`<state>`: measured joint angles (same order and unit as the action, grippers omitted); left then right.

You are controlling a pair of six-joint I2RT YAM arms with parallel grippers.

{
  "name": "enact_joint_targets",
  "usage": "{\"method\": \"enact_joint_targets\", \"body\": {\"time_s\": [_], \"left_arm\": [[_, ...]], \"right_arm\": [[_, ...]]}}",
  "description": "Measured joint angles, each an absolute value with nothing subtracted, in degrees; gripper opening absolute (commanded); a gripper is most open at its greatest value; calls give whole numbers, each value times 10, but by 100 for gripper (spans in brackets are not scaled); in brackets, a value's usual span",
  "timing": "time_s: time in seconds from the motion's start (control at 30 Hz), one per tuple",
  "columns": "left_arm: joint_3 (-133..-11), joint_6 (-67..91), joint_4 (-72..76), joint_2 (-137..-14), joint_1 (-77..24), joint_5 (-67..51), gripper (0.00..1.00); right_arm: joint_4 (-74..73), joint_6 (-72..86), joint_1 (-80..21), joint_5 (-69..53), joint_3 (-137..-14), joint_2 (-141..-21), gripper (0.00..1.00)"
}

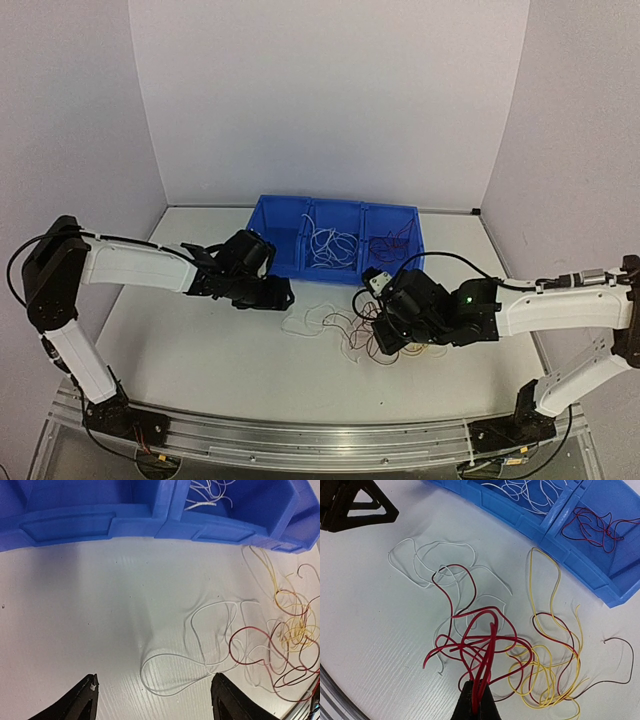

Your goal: Untangle the cables

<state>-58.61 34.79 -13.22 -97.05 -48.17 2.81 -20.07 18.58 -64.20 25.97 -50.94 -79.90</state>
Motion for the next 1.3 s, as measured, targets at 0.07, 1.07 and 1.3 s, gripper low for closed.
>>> {"method": "enact_joint_targets", "body": {"time_s": [0.07,1.07,1.3], "left_arm": [[-589,328,-147,-982,-487,29,70],[-763,-117,-161,-1189,-490,-79,7],[-767,-119,-159,-1191,-491,-72,0]], "right_arm": [[-202,183,-642,257,-509,-799,0],[-203,159,-642,212,-510,-793,0],[-204,163,-642,213,-513,-793,0]]}}
